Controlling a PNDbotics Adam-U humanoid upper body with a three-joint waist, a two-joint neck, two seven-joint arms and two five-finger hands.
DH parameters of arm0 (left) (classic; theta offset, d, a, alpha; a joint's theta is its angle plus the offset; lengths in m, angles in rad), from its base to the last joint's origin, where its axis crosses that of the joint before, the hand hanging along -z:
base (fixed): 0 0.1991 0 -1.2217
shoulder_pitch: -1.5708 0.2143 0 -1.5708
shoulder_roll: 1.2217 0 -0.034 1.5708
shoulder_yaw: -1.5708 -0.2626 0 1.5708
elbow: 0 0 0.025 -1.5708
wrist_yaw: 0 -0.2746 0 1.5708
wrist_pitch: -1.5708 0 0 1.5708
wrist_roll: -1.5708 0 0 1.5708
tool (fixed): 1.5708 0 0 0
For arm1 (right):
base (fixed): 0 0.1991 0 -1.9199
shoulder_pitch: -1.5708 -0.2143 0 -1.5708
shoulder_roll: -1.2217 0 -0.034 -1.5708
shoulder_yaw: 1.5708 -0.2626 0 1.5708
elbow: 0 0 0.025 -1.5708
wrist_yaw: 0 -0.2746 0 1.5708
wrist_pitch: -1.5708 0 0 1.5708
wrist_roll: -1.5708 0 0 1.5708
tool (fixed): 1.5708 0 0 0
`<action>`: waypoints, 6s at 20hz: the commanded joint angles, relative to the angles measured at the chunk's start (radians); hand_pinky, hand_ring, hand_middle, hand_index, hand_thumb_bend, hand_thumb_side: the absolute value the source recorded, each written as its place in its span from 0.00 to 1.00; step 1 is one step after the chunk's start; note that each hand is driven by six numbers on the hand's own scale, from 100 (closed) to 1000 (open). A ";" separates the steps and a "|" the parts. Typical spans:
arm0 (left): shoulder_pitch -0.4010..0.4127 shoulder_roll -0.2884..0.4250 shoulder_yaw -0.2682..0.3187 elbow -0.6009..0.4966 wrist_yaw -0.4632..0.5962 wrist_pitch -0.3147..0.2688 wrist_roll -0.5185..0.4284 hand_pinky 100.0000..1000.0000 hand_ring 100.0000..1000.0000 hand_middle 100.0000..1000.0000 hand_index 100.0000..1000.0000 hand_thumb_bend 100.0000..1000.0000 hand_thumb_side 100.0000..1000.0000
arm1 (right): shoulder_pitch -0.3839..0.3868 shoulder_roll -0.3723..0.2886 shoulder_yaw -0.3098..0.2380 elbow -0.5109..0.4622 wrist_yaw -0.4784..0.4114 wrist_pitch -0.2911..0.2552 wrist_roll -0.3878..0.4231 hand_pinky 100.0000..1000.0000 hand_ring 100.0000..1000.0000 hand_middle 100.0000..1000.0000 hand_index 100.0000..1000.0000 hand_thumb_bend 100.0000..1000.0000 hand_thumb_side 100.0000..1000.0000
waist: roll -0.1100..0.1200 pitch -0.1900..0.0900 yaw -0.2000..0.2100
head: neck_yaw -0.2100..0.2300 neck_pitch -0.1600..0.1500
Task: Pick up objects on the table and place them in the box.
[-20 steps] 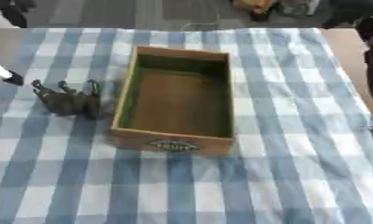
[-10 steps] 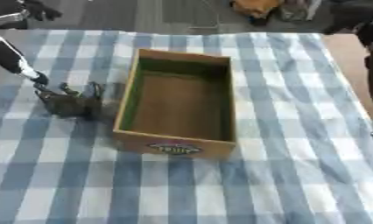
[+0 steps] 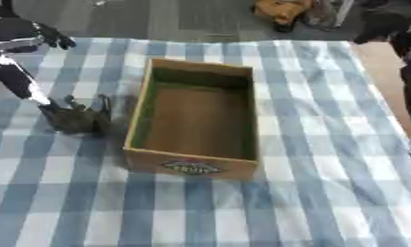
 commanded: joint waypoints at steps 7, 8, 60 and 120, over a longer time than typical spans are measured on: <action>-0.021 -0.006 0.002 0.030 -0.050 0.040 -0.049 0.80 0.82 0.78 0.91 0.81 0.17 | -0.015 -0.009 -0.003 -0.009 -0.008 -0.003 0.001 0.83 0.84 0.52 0.77 0.61 1.00 | 0.000 -0.012 -0.003 | 0.001 -0.017; -0.021 -0.008 0.002 0.034 -0.055 0.047 -0.049 0.80 0.82 0.77 0.90 0.81 0.18 | -0.015 -0.009 -0.003 -0.009 -0.008 -0.003 0.001 0.83 0.84 0.52 0.77 0.61 1.00 | 0.000 -0.012 -0.003 | 0.001 -0.017; 0.008 -0.063 -0.059 0.035 -0.002 0.214 -0.148 0.70 0.69 0.58 0.73 0.84 0.33 | -0.012 -0.001 -0.009 -0.009 -0.008 -0.001 -0.005 0.84 0.85 0.52 0.78 0.61 1.00 | -0.005 0.000 -0.002 | -0.003 -0.023; 0.000 -0.072 -0.053 0.061 -0.045 0.242 -0.098 0.62 0.63 0.64 0.73 0.05 0.23 | -0.007 0.004 -0.013 -0.009 -0.021 0.000 -0.010 0.84 0.85 0.52 0.78 0.62 1.00 | -0.007 -0.005 0.001 | -0.003 -0.037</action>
